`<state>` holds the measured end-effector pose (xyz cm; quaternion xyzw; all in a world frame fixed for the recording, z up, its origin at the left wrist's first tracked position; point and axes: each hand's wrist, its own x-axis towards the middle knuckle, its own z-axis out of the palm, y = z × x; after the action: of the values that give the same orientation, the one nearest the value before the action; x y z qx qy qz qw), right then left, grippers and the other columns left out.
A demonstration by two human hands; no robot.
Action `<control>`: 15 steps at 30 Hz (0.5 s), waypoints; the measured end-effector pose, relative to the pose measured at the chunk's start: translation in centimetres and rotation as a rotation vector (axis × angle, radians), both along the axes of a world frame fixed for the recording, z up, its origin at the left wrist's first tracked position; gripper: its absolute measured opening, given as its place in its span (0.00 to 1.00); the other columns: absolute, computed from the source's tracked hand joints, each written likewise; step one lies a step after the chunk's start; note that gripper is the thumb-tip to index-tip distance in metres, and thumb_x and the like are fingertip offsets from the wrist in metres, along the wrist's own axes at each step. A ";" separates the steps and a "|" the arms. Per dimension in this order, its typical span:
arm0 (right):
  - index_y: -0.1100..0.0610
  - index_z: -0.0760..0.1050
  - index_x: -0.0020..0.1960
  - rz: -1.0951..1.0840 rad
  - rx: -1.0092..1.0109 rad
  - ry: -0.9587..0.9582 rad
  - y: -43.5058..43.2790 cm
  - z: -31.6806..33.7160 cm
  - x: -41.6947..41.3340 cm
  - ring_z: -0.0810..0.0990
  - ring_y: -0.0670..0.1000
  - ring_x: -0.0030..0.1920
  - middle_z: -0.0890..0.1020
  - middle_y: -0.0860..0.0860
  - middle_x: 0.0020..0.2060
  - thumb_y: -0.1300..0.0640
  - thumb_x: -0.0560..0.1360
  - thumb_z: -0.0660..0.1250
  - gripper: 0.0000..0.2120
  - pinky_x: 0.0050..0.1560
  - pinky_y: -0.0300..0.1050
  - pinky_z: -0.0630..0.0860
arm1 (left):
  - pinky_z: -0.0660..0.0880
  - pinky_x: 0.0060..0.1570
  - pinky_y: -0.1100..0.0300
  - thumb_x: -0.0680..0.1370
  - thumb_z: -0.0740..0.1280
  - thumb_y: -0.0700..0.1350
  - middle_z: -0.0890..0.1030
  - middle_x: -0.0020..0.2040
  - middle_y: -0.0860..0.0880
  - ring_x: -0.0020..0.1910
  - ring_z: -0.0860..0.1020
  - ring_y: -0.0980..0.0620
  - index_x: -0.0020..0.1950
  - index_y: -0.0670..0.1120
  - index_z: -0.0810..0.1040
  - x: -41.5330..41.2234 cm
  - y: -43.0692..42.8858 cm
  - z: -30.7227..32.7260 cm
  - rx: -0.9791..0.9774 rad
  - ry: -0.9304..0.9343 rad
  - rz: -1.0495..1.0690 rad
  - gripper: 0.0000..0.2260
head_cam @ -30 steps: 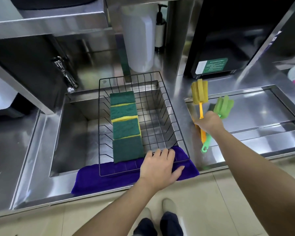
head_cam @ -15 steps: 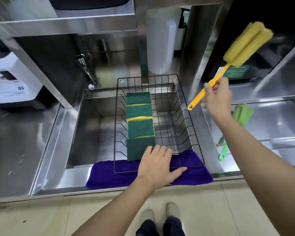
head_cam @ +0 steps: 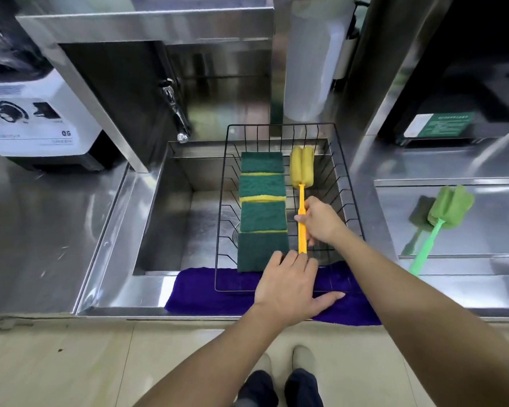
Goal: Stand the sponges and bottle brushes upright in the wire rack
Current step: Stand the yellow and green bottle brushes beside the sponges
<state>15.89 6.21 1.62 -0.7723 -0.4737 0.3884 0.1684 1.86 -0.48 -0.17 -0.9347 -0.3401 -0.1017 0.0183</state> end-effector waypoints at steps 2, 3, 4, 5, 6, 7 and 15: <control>0.60 0.66 0.56 0.002 -0.015 0.048 0.2 -0.4 -0.5 0.74 0.46 0.16 0.77 0.54 0.29 0.58 0.79 0.60 0.08 0.22 0.40 0.72 | 0.70 0.42 0.53 0.74 0.51 0.69 0.79 0.38 0.48 0.39 0.75 0.49 0.42 0.45 0.77 0.0 0.0 0.1 -0.010 0.013 0.008 0.29; 0.60 0.66 0.55 0.010 -0.024 0.059 0.3 -0.7 -0.7 0.74 0.45 0.16 0.77 0.55 0.28 0.58 0.80 0.59 0.07 0.21 0.39 0.72 | 0.70 0.42 0.53 0.74 0.51 0.69 0.80 0.38 0.48 0.40 0.75 0.49 0.42 0.45 0.77 0.0 0.0 0.1 -0.011 0.019 0.010 0.29; 0.61 0.66 0.54 0.028 -0.030 0.053 0.3 -1.0 -0.9 0.76 0.46 0.18 0.77 0.56 0.29 0.58 0.80 0.59 0.07 0.22 0.40 0.73 | 0.70 0.42 0.53 0.74 0.51 0.69 0.80 0.38 0.49 0.40 0.75 0.49 0.42 0.46 0.77 0.1 0.0 0.1 -0.012 0.025 0.009 0.29; 0.61 0.66 0.53 0.058 -0.039 0.030 0.4 -1.2 -1.1 0.79 0.49 0.23 0.79 0.57 0.31 0.57 0.80 0.58 0.07 0.24 0.42 0.75 | 0.70 0.42 0.53 0.74 0.51 0.69 0.80 0.38 0.49 0.40 0.75 0.49 0.42 0.46 0.77 0.1 -0.1 0.1 -0.013 0.029 0.008 0.29; 0.61 0.66 0.52 0.104 -0.046 -0.029 0.4 -1.4 -1.2 0.82 0.54 0.30 0.81 0.60 0.36 0.56 0.80 0.57 0.08 0.29 0.46 0.76 | 0.70 0.42 0.53 0.74 0.51 0.69 0.80 0.38 0.49 0.40 0.75 0.49 0.41 0.46 0.77 0.1 -0.1 0.1 -0.015 0.033 0.006 0.29; 0.62 0.67 0.53 0.159 -0.052 -0.124 0.4 -1.5 -1.1 0.83 0.58 0.40 0.81 0.62 0.44 0.55 0.80 0.57 0.09 0.35 0.48 0.75 | 0.70 0.42 0.53 0.74 0.51 0.70 0.80 0.38 0.49 0.39 0.74 0.49 0.41 0.46 0.77 0.1 -0.1 0.1 -0.019 0.038 0.007 0.29; 0.63 0.66 0.65 0.381 -0.120 -0.500 0.4 -1.7 -0.6 0.77 0.62 0.59 0.77 0.62 0.60 0.49 0.81 0.51 0.21 0.49 0.52 0.73 | 0.71 0.39 0.55 0.73 0.52 0.71 0.79 0.35 0.50 0.37 0.75 0.50 0.39 0.46 0.76 0.2 0.0 0.2 -0.060 0.047 0.013 0.29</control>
<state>15.24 6.64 -0.12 -0.7496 -0.6129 0.2385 -0.0747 2.09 -0.48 0.03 -0.9348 -0.3484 -0.0694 -0.0009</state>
